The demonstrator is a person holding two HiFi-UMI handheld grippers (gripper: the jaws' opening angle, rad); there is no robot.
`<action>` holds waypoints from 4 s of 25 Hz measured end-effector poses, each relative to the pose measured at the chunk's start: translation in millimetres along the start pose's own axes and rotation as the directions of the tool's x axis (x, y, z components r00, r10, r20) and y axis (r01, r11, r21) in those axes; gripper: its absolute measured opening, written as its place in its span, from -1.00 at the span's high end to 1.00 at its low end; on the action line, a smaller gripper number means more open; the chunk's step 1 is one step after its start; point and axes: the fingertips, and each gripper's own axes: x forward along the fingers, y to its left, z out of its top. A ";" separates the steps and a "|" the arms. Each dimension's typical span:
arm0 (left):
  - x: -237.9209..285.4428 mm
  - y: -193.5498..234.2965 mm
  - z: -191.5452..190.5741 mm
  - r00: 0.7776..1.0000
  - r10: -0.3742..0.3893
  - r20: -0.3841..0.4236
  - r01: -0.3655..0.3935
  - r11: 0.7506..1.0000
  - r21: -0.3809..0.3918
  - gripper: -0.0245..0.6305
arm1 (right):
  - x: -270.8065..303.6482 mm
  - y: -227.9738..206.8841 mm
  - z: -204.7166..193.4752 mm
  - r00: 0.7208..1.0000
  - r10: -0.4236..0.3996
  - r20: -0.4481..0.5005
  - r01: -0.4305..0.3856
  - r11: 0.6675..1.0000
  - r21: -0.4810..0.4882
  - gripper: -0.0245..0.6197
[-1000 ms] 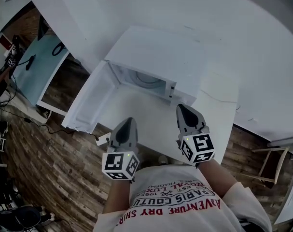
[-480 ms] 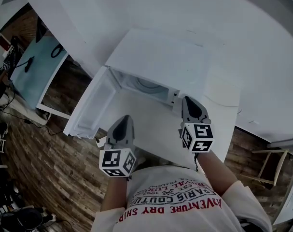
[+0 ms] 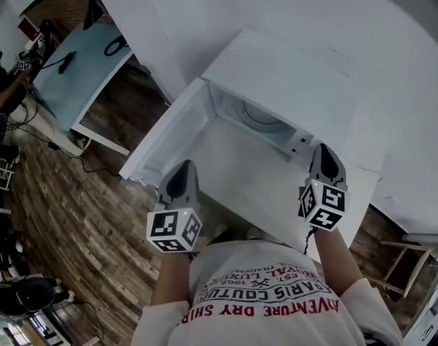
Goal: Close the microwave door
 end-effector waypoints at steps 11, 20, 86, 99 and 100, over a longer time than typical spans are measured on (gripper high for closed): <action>-82.5 126.3 12.0 0.959 0.272 0.077 -0.270 0.962 -0.035 0.91 | 0.7 -2.6 -0.4 0.996 -0.089 0.028 0.090 0.995 -0.038 0.89; -104.2 207.1 -25.3 0.931 0.365 -0.012 -0.365 0.929 -0.052 0.91 | -2.1 -1.4 -1.9 0.992 -0.116 0.043 0.117 0.993 -0.016 0.89; 32.8 -80.3 -73.1 0.925 -0.307 -0.223 0.287 0.951 -0.117 0.91 | -3.4 9.3 1.2 0.994 0.096 0.059 -0.098 0.994 0.042 0.89; 79.5 -111.5 -71.6 0.780 -0.538 -0.320 0.563 0.826 -0.017 0.91 | -1.7 5.6 0.5 0.999 -0.046 0.029 0.043 0.994 0.102 0.89; 82.7 -113.9 -71.5 0.768 -0.554 -0.323 0.580 0.814 -0.018 0.91 | -1.6 5.3 0.5 0.998 -0.056 0.027 0.053 0.993 0.104 0.89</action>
